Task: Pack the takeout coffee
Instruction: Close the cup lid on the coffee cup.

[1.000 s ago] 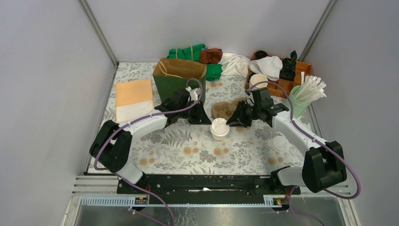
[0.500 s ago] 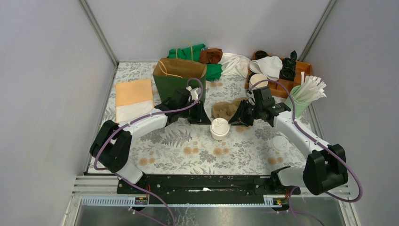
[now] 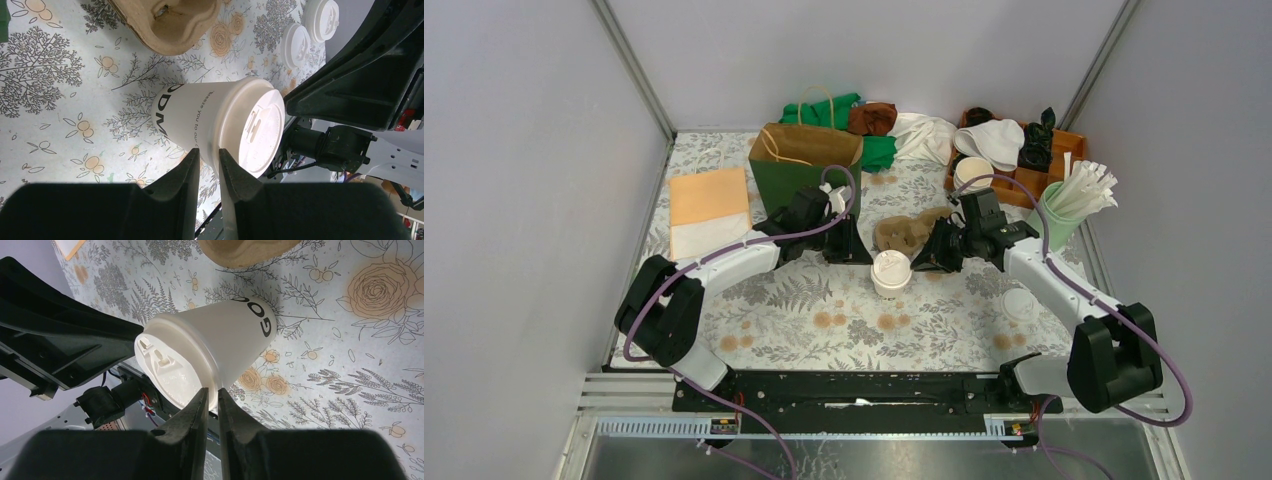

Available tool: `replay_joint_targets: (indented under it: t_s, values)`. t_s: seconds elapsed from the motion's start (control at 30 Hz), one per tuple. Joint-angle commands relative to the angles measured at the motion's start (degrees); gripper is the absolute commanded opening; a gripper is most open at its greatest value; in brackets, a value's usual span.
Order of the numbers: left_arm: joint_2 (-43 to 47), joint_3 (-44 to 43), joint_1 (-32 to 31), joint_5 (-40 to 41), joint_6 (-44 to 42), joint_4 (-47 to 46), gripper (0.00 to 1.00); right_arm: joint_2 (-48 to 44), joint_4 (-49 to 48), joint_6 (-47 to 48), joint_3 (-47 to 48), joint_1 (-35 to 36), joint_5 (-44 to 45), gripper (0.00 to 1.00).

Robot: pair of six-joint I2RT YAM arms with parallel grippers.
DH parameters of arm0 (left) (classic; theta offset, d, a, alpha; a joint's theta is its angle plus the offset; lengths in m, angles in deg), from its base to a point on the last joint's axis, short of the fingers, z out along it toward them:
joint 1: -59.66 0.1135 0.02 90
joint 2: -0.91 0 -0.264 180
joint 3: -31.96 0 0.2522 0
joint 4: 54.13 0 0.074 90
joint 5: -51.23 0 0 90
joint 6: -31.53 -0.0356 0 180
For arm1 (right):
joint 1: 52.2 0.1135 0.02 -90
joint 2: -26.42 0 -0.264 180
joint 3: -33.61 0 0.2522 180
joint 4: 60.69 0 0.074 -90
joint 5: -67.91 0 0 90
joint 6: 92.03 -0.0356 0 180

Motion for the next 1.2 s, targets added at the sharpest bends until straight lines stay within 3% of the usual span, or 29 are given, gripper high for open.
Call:
replay_joint_targets:
  t_s: [0.0, 0.7, 1.17]
  values:
    - [-0.29, -1.76, 0.02, 0.27, -0.8, -1.27, 0.24, 0.99, -1.44, 1.04, -0.24, -0.11, -1.41, 0.19]
    - [-0.62, 0.38, -0.39, 0.29, -1.54, -2.08, 0.24, 2.37, -2.86, 2.16, -4.37, -0.15, -1.24, 0.16]
    - [-1.92, 2.43, -3.42, 5.17, -6.07, 0.66, 0.23, 3.14, -2.62, 3.83, -7.16, -0.11, 0.22, 0.16]
